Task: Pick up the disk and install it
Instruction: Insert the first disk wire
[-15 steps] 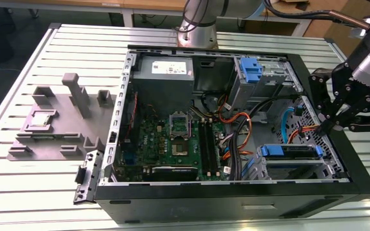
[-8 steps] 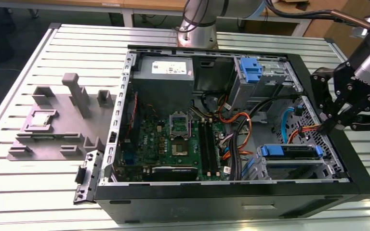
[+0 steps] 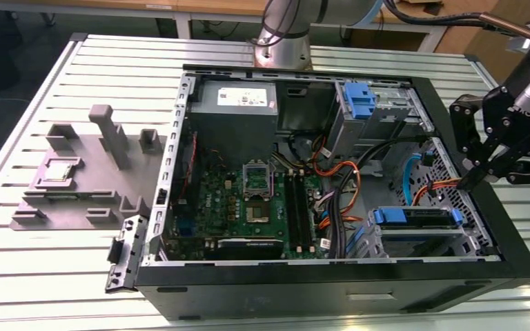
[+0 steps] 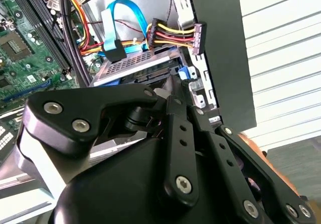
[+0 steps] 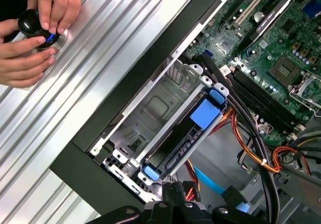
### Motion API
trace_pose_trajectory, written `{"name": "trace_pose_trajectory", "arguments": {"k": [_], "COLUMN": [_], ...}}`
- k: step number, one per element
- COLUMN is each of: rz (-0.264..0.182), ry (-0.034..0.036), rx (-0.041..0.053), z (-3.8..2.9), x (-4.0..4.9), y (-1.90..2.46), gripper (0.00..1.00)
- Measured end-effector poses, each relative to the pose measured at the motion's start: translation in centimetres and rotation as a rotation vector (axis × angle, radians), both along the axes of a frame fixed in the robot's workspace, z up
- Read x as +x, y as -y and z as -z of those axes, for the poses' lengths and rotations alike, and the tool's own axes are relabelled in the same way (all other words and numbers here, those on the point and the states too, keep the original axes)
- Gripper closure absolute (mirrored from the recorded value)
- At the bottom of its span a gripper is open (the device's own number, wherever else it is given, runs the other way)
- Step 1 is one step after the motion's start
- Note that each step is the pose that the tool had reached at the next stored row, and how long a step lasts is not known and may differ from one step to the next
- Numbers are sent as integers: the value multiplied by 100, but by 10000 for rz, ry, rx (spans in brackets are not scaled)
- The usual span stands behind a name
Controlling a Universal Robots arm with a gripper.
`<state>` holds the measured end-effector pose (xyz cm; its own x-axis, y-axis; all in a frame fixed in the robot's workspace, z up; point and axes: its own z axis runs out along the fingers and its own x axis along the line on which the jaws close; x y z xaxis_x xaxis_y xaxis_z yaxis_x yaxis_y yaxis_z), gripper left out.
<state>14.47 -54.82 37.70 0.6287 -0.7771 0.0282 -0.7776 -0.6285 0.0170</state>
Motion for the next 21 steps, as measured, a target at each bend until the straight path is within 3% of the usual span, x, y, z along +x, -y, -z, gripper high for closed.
{"name": "trace_pose_trajectory", "arguments": {"k": [4,5,8,11,17,18,21], "rz": [-29,-33,-105,-251,-400,-495,-581], "ry": [5,46,388,624,861,1015,1048], "rx": [-1,-3,-3,-1,-22,-54,-60], "z": [0,0,3,10,65,82,90], "x": [23,23,23,23,19,17,17], "y": [-14,-18,-30,-42,-89,-116,-128], "gripper": [90,90,90,90,90,90,90]}}
